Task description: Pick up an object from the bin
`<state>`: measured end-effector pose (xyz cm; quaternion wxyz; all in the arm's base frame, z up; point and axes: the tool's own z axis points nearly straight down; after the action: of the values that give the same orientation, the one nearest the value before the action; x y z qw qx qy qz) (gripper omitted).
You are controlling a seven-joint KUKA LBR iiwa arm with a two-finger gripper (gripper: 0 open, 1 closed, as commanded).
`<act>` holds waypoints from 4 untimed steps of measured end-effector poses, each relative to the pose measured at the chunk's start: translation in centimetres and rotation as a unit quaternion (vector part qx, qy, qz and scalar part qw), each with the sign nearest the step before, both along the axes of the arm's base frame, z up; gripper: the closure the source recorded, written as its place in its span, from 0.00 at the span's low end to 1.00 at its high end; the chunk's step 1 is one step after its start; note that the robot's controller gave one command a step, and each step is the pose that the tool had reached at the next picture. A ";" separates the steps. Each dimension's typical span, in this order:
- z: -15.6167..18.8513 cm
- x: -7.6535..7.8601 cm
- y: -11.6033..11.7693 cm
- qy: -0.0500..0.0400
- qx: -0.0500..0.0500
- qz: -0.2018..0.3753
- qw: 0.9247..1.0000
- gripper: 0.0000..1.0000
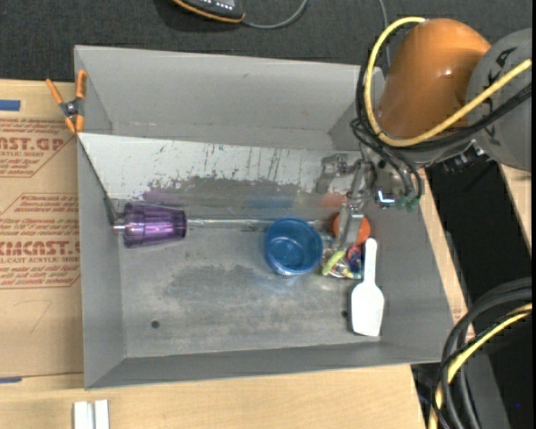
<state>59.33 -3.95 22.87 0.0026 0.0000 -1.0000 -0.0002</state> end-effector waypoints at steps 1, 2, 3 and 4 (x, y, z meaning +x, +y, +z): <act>0.5 0.1 0.0 -0.004 0.000 0.000 1.000 0.00; -12.9 0.2 0.2 -0.004 0.000 -0.014 1.000 0.00; -7.2 -0.6 0.8 -0.005 0.000 -0.051 0.999 0.00; -12.9 -1.0 2.7 -0.002 0.000 -0.173 0.985 0.00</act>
Offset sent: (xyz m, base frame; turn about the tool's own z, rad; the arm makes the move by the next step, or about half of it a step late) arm 0.0001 0.0021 -0.1587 0.0340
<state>58.38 -1.22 9.97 0.0008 -0.1726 -0.9850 -0.0004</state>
